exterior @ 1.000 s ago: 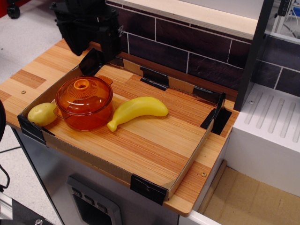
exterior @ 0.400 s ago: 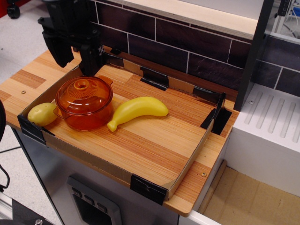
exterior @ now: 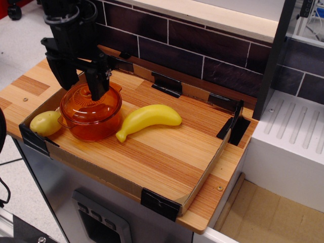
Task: Take lid off pot
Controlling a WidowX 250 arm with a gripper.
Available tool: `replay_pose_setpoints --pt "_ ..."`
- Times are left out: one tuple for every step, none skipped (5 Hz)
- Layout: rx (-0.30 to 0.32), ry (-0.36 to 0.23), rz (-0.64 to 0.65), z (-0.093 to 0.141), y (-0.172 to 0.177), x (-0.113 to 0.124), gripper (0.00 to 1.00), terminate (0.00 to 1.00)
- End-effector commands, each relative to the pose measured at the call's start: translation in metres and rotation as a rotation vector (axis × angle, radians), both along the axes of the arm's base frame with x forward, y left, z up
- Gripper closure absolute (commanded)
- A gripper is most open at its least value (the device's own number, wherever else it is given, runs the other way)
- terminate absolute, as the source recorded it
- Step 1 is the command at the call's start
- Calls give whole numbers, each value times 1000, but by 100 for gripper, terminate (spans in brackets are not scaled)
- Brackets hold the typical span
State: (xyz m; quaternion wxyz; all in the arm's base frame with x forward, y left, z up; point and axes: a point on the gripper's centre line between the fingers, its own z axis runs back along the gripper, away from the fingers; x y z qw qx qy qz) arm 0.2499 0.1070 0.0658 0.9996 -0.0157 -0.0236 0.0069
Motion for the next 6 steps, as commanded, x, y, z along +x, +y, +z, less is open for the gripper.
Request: replay_pose_setpoints --pt "9 -23 -4 -5 -2 5 0 0" --pt "-6 -16 22 -8 0 8 100 0" --pt "-18 1 37 -8 4 12 100 0" --pt "-9 -14 38 -4 7 14 100 0" --pt "16 -35 69 5 16 18 100 0" --pt "35 -70 81 20 16 17 100 0"
